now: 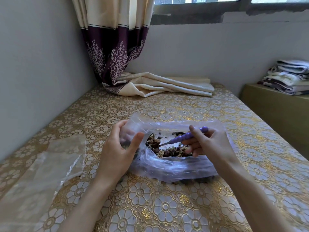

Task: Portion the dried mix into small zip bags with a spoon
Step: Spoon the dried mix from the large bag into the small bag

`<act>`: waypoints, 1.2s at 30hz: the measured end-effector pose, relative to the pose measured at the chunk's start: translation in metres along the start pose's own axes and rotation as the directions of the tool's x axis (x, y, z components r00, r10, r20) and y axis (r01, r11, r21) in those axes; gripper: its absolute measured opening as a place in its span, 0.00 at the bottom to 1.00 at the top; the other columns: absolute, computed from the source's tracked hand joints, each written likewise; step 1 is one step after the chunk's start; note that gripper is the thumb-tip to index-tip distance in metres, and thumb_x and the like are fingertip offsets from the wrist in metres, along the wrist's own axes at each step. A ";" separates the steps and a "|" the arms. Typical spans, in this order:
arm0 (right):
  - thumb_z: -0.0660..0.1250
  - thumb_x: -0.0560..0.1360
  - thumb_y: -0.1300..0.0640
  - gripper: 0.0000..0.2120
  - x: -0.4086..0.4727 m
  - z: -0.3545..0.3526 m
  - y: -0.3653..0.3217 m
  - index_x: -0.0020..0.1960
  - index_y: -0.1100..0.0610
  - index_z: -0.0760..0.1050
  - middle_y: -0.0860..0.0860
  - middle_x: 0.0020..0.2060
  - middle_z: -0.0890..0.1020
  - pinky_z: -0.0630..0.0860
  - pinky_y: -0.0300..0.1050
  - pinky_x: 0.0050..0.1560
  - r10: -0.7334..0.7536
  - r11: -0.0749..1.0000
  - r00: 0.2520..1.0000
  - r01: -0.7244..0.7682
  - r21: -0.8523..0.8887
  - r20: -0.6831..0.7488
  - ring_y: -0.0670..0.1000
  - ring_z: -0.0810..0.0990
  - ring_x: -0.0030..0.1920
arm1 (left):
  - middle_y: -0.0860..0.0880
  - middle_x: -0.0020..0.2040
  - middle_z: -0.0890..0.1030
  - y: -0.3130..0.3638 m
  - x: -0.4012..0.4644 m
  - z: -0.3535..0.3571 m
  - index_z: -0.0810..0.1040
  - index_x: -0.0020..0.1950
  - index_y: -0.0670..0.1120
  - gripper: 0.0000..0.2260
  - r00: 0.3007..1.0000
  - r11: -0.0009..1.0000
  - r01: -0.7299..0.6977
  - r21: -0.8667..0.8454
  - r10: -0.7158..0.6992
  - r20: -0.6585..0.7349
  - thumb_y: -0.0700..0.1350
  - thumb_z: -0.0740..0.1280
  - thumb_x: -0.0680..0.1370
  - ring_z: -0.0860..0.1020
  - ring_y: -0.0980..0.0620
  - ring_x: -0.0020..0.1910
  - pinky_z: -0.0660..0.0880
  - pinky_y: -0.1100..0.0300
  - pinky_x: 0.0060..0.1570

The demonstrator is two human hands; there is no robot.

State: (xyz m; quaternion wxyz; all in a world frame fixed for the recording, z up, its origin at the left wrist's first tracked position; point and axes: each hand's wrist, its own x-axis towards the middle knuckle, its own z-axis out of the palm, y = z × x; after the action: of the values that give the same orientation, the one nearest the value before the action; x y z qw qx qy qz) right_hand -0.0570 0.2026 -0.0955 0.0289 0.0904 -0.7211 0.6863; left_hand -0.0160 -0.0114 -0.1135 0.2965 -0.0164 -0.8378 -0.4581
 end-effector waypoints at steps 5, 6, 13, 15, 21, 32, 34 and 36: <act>0.60 0.80 0.58 0.18 0.000 -0.003 -0.002 0.35 0.64 0.78 0.54 0.29 0.84 0.74 0.36 0.23 -0.029 0.997 0.995 0.035 0.062 -0.090 0.48 0.78 0.24 | 0.54 0.42 0.80 -0.003 0.000 0.000 0.65 0.60 0.57 0.32 1.000 1.000 0.002 0.010 -0.002 0.009 0.75 0.57 0.63 0.79 0.64 0.37 0.72 0.73 0.31; 0.60 0.80 0.58 0.18 0.000 -0.004 -0.002 0.36 0.66 0.78 0.55 0.30 0.84 0.74 0.36 0.23 -0.034 0.996 0.994 0.042 0.074 -0.106 0.48 0.78 0.24 | 0.54 0.43 0.80 -0.004 0.001 0.000 0.65 0.60 0.58 0.31 1.000 1.000 0.004 0.021 -0.004 0.011 0.74 0.58 0.64 0.78 0.64 0.38 0.72 0.73 0.32; 0.61 0.79 0.58 0.15 0.005 -0.018 -0.005 0.38 0.64 0.76 0.53 0.26 0.82 0.72 0.34 0.22 -0.031 0.985 0.961 0.077 0.155 -0.276 0.47 0.78 0.23 | 0.54 0.45 0.78 -0.010 0.002 0.001 0.63 0.61 0.60 0.30 0.998 0.998 0.009 0.061 -0.012 0.062 0.73 0.59 0.64 0.77 0.64 0.39 0.72 0.73 0.35; 0.62 0.79 0.57 0.15 0.006 -0.022 -0.006 0.38 0.63 0.77 0.54 0.27 0.83 0.73 0.35 0.23 -0.056 0.982 0.949 0.107 0.153 -0.310 0.48 0.78 0.24 | 0.57 0.48 0.77 -0.010 0.002 0.002 0.63 0.61 0.61 0.30 0.998 0.997 0.002 0.082 -0.008 0.070 0.73 0.59 0.64 0.77 0.63 0.42 0.74 0.71 0.37; 0.62 0.79 0.56 0.15 0.004 -0.026 -0.016 0.39 0.64 0.76 0.55 0.28 0.83 0.72 0.36 0.23 -0.139 0.959 0.914 0.220 0.178 -0.380 0.49 0.78 0.24 | 0.58 0.49 0.76 -0.012 0.002 0.004 0.64 0.61 0.61 0.28 0.996 0.990 -0.004 0.142 -0.009 0.093 0.72 0.59 0.66 0.76 0.61 0.46 0.71 0.68 0.40; 0.63 0.76 0.53 0.15 -0.013 0.000 -0.026 0.39 0.64 0.77 0.55 0.30 0.83 0.73 0.36 0.23 -0.225 0.931 0.953 0.272 0.244 -0.205 0.49 0.78 0.25 | 0.56 0.51 0.76 -0.006 0.002 0.004 0.64 0.66 0.55 0.37 0.992 0.983 -0.009 0.186 -0.016 0.129 0.73 0.57 0.63 0.76 0.56 0.49 0.76 0.53 0.50; 0.63 0.74 0.52 0.15 -0.016 0.006 -0.027 0.40 0.64 0.77 0.55 0.30 0.83 0.74 0.37 0.24 -0.248 0.928 0.956 0.281 0.245 -0.160 0.50 0.79 0.25 | 0.55 0.52 0.76 -0.006 0.001 0.004 0.64 0.66 0.55 0.37 0.991 0.985 0.000 0.174 -0.024 0.133 0.74 0.57 0.63 0.77 0.55 0.50 0.77 0.51 0.50; 0.62 0.74 0.53 0.14 -0.019 0.012 -0.027 0.40 0.65 0.77 0.54 0.30 0.84 0.75 0.37 0.25 -0.294 0.919 0.949 0.314 0.238 -0.118 0.50 0.79 0.25 | 0.53 0.53 0.77 -0.006 0.001 0.004 0.65 0.65 0.55 0.37 0.992 0.983 0.005 0.184 -0.028 0.123 0.74 0.57 0.62 0.77 0.54 0.50 0.77 0.52 0.50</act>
State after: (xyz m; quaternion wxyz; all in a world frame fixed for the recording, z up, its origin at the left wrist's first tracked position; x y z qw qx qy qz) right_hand -0.0330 0.1916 -0.0723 0.1521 0.1770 -0.6027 0.7631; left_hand -0.0209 -0.0121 -0.1191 0.2398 -0.0107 -0.8934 -0.3798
